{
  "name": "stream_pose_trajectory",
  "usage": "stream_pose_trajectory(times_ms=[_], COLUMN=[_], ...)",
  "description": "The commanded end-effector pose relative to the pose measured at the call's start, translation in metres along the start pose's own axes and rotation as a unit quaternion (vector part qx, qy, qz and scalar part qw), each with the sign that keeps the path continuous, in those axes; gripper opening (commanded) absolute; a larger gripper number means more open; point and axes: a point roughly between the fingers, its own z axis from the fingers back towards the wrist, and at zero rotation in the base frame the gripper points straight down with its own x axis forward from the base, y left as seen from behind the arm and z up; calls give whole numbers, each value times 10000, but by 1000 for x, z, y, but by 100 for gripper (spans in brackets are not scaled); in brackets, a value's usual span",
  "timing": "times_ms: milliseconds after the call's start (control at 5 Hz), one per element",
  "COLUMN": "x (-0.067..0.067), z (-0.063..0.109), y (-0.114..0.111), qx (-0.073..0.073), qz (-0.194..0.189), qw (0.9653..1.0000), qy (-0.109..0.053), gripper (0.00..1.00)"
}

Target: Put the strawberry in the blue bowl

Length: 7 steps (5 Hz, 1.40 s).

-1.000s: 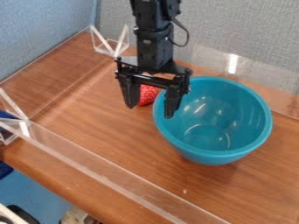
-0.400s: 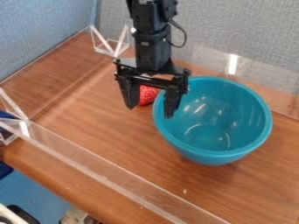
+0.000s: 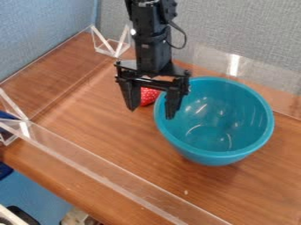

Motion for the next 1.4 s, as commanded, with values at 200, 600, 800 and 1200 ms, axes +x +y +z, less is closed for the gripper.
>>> stream_pose_trajectory(times_ms=[200, 600, 800, 1200], x=[4, 5, 4, 3], z=[6, 1, -2, -3], y=[4, 0, -4, -13], qx=[-33, -55, -65, -93], qz=[95, 72, 30, -35], qw=[9997, 9996, 9996, 9995], qy=[-237, -253, -255, -297], gripper=[100, 100, 100, 100])
